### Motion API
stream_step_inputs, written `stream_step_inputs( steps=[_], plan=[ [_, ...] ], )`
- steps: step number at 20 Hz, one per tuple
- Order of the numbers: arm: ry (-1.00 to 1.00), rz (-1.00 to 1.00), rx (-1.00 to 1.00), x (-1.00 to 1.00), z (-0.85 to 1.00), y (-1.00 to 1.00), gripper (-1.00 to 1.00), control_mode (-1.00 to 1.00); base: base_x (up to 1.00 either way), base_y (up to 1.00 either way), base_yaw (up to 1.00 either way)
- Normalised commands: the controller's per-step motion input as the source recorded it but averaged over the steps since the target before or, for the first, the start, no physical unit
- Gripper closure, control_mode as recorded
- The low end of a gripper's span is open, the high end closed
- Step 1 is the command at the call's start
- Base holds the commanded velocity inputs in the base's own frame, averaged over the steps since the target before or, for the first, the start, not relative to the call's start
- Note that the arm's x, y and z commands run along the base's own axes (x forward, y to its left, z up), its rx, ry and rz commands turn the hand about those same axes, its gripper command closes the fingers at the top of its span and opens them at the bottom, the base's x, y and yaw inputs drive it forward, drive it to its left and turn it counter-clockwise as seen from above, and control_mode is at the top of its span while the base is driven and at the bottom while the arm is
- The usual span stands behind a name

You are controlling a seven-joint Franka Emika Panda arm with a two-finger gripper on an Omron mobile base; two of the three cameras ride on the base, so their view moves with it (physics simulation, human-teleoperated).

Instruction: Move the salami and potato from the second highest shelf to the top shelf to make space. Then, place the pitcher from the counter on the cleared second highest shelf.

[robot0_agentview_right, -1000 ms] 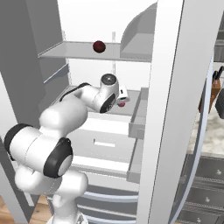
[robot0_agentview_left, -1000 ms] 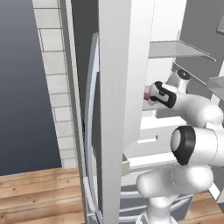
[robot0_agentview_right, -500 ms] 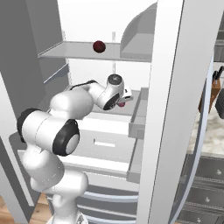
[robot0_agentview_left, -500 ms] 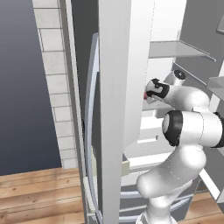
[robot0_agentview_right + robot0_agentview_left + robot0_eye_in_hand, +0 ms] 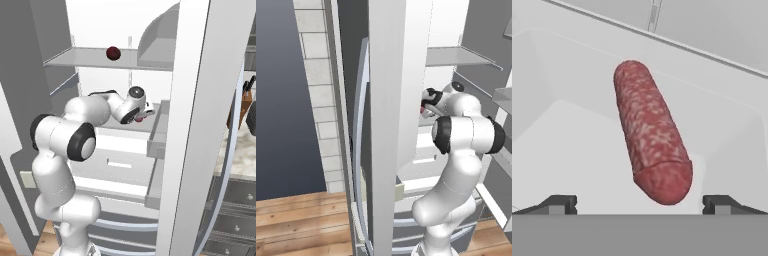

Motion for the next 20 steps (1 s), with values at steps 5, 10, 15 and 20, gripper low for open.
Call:
stream_step_inputs(
  steps=[5, 10, 15, 20],
  plan=[
    [0.00, 0.02, 0.00, 0.34, -0.20, -0.05, -1.00, -1.00, 0.00, 0.00, 0.00],
    [0.00, 0.01, 0.00, 0.28, -0.21, 0.00, -1.00, -1.00, 0.00, 0.00, 0.00],
    [0.00, 0.01, 0.00, 0.29, -0.22, 0.00, -1.00, -1.00, 0.00, 0.00, 0.00],
    [0.00, 0.01, 0.00, 0.25, -0.24, 0.00, 1.00, -1.00, 0.00, 0.00, 0.00]
  ],
)
